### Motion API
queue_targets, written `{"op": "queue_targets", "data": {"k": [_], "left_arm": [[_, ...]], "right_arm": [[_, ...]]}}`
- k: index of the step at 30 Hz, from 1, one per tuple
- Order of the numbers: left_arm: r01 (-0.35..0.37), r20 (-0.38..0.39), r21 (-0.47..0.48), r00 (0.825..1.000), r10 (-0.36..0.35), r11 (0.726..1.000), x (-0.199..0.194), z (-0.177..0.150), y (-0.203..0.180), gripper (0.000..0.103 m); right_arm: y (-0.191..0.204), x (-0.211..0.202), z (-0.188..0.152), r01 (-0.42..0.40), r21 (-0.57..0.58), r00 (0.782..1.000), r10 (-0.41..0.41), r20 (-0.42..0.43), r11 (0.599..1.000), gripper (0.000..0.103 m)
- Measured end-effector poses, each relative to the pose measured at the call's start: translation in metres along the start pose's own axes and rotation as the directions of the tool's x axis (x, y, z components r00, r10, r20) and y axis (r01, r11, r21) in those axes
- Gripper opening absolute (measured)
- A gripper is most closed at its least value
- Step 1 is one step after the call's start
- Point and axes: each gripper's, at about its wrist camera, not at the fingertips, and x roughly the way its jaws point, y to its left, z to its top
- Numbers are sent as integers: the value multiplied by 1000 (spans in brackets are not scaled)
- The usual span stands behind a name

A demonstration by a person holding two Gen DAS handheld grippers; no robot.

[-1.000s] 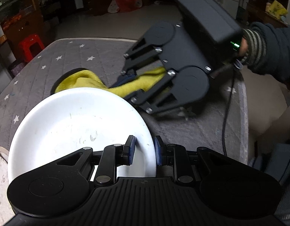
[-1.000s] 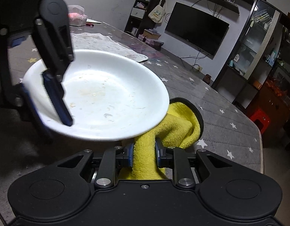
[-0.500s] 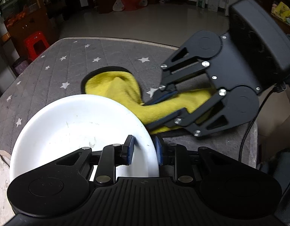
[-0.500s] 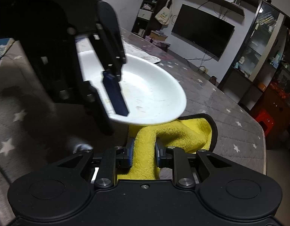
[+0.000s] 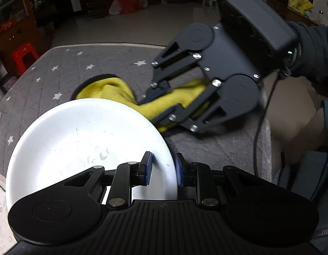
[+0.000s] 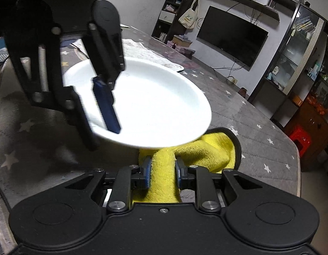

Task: Clean bowl
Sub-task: 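Wipe the bowl interior with the cloth in the right gripper, then keep wiping the bowl interior with the right gripper's cloth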

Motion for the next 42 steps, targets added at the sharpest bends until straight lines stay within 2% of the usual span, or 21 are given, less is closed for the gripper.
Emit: {"op": "queue_targets", "data": {"k": [14, 22, 26, 33, 35, 42], "left_arm": [[11, -15, -15, 1000, -11, 1000, -7, -2, -8, 24], [-23, 4, -67, 1000, 24, 997, -3, 9, -1, 28], [-49, -7, -93, 999, 49, 995, 2, 17, 2, 33], [-60, -34, -102, 998, 57, 993, 11, 24, 6, 34], [-52, -38, -104, 998, 49, 993, 10, 26, 8, 31], [-48, -36, -67, 998, 45, 997, 4, 21, 5, 30]], "right_arm": [[-22, 26, 6, 8, -25, 1000, -8, 0, 1000, 24], [-17, 20, 3, 18, -21, 1000, -18, 0, 1000, 23], [-13, 16, 2, 20, -19, 1000, -20, -2, 1000, 22], [-7, 6, -2, 15, -14, 1000, -15, 4, 1000, 22], [-4, 2, -4, 12, -11, 1000, -12, 6, 1000, 22], [11, -20, -10, 0, -21, 1000, 0, 6, 1000, 22]]}}
